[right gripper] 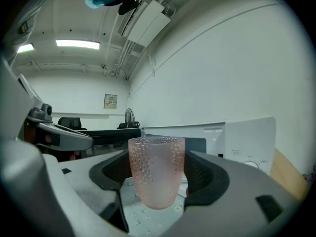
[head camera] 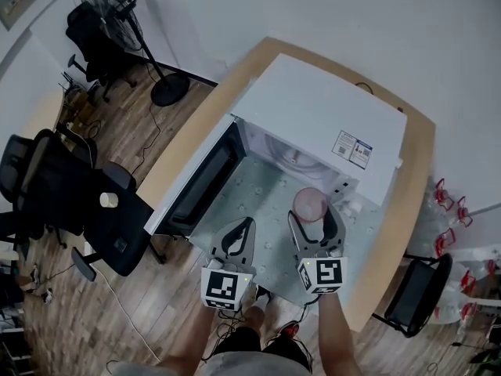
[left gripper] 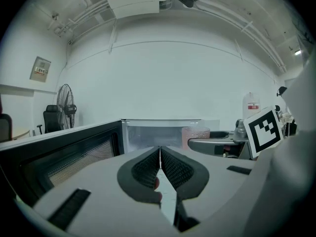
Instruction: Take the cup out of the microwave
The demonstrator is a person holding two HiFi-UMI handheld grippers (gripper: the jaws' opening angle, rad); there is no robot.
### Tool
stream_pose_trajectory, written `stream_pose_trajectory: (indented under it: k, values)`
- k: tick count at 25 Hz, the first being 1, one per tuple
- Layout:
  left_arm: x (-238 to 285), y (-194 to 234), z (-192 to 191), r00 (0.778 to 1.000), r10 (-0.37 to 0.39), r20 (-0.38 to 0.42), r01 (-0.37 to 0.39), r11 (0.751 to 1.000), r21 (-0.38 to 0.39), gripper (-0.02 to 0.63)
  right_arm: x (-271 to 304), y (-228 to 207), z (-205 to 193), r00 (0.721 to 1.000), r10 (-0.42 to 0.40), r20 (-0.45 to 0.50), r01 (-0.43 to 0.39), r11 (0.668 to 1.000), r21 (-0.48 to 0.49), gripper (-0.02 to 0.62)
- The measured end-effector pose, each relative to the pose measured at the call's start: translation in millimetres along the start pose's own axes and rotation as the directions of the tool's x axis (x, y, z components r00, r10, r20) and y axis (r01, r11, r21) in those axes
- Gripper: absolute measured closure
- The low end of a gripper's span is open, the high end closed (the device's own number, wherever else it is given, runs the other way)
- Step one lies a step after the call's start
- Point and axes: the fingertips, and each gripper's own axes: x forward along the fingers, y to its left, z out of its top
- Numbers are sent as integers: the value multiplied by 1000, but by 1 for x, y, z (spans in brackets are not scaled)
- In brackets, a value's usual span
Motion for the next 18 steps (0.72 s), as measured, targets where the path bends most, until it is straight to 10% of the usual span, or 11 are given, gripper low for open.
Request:
stream_pose_trajectory:
  k: [18]
  values:
    - [-52, -83, -17, 998, -57, 8, 57, 998, 30, 580, -119, -9, -15, 998, -57, 18, 57, 998, -33, 242]
